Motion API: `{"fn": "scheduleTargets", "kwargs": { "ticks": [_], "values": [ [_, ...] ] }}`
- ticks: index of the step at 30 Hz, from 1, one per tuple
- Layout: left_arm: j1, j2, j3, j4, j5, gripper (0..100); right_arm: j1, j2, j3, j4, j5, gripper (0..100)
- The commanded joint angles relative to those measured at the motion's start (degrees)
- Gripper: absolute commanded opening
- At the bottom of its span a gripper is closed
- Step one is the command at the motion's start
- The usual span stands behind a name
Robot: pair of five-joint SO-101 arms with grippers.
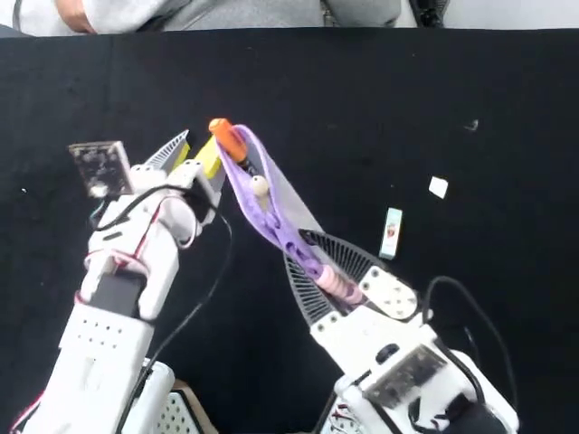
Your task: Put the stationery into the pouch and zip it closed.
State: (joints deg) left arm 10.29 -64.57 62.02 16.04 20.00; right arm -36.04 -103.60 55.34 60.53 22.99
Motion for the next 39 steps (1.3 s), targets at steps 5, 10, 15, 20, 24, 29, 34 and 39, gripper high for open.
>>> {"fn": "scheduleTargets", "kwargs": {
  "ticks": [5,10,15,20,24,29,34,39],
  "values": [
    [7.16,-27.96,-3.74,13.98,0.44,18,0.09,-8.48,5.14,-3.52,0.18,1.1],
    [9.63,-39.82,-0.66,17.41,0.35,18,0.09,-8.48,5.23,-3.25,0.18,1.1],
    [6.73,-38.33,-0.4,17.41,-0.79,18,0.26,-8.48,5.49,-3.16,0.26,1.1],
    [-5.67,-37.98,-0.13,17.32,1.41,18,0.53,-8.4,9.1,-5.54,2.64,1.1],
    [-14.73,-37.45,0.92,17.14,7.74,18,4.57,-6.99,8.4,-8.62,3.43,1.1],
    [-17.8,-37.45,5.14,11.78,8.62,18,15.3,-5.23,6.46,-11.43,3.43,1.1],
    [-17.89,-33.93,6.81,9.32,8.62,18,25.58,-4.97,4.62,-13.1,3.34,1.1],
    [-17.63,-19.43,1.89,8.0,8.53,18,33.85,-4.7,-0.57,-12.92,0.62,1.1]
  ]
}}
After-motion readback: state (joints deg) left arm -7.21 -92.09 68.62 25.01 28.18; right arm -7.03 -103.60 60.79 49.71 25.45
